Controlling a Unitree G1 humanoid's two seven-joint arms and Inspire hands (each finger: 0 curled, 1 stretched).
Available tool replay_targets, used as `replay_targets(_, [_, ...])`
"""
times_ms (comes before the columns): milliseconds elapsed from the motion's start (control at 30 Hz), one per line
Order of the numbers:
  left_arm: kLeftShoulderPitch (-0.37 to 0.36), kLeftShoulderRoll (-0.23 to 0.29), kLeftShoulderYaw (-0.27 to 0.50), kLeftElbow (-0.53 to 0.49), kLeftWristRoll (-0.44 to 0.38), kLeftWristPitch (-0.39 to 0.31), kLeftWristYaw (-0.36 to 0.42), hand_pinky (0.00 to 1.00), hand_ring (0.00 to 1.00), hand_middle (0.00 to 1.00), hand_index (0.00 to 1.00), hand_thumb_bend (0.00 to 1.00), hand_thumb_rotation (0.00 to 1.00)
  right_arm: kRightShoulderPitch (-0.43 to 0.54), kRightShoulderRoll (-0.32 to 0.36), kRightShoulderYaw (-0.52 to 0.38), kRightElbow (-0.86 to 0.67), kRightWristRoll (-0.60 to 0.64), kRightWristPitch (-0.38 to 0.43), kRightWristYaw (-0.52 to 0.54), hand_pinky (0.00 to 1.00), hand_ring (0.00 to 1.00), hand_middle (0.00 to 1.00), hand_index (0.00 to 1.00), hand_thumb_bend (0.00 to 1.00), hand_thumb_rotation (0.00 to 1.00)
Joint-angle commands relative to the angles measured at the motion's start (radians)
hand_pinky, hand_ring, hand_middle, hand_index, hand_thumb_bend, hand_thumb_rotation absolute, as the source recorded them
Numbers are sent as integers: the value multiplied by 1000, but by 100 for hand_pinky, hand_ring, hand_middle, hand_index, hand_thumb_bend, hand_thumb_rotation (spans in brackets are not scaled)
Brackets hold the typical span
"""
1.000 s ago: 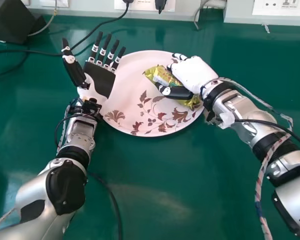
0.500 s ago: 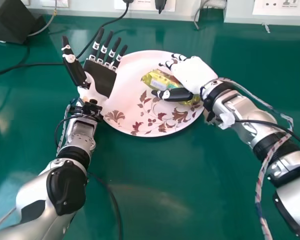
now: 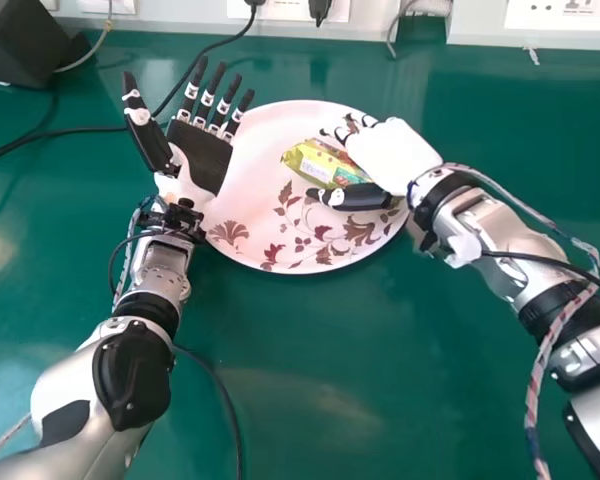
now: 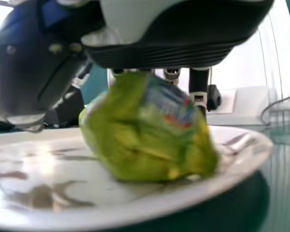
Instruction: Pick up biscuit and place it in the plate
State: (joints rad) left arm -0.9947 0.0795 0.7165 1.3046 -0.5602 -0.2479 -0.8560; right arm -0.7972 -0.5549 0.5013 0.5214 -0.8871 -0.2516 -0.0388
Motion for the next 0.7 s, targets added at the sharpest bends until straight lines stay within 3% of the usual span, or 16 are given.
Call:
replay_targets(0, [41,-12,-10,14,9,0,2,80,81,87,91,97,29,21,-14,-21,-36,14,-7,9,33,59,97,100,87,95])
replay_targets(667, [42,-8,-20,15,13,-3,8,79,81,87,91,96,33,97,-54,-131,-231,42,-19,44,32,56,97,100,85,95])
